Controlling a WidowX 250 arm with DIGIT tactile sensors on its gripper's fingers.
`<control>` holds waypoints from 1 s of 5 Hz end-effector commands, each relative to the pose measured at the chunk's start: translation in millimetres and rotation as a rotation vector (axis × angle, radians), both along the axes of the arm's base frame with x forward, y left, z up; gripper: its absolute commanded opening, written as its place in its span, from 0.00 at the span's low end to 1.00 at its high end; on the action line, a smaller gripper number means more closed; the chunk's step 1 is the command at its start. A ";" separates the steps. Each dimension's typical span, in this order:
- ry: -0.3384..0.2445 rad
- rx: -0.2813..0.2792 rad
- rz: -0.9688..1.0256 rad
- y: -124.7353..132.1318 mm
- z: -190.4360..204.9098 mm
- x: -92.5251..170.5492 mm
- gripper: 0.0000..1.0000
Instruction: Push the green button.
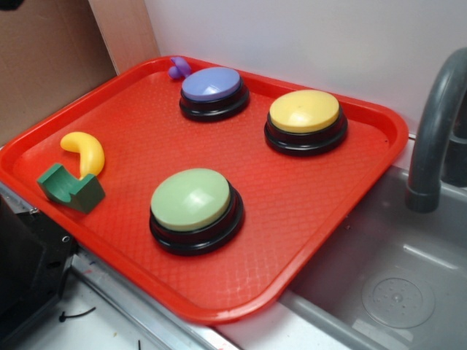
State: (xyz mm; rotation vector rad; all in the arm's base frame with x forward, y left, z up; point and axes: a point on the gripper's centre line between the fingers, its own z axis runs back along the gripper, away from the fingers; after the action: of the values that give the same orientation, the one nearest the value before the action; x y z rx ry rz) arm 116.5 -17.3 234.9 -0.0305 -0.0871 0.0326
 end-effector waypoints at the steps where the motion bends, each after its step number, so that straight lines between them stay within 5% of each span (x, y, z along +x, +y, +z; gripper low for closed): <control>1: 0.000 0.000 0.000 0.0 0.0 0.0 1.00; 2: 0.003 0.064 -0.250 -50.1 -38.6 50.0 1.00; 3: -0.025 0.054 -0.452 -105.8 -79.0 40.7 1.00; 5: 0.062 0.041 -0.497 -89.1 -163.4 13.6 1.00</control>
State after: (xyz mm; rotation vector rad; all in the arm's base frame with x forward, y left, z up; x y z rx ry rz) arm 132.5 -98.9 66.0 0.0055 0.0128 -0.4633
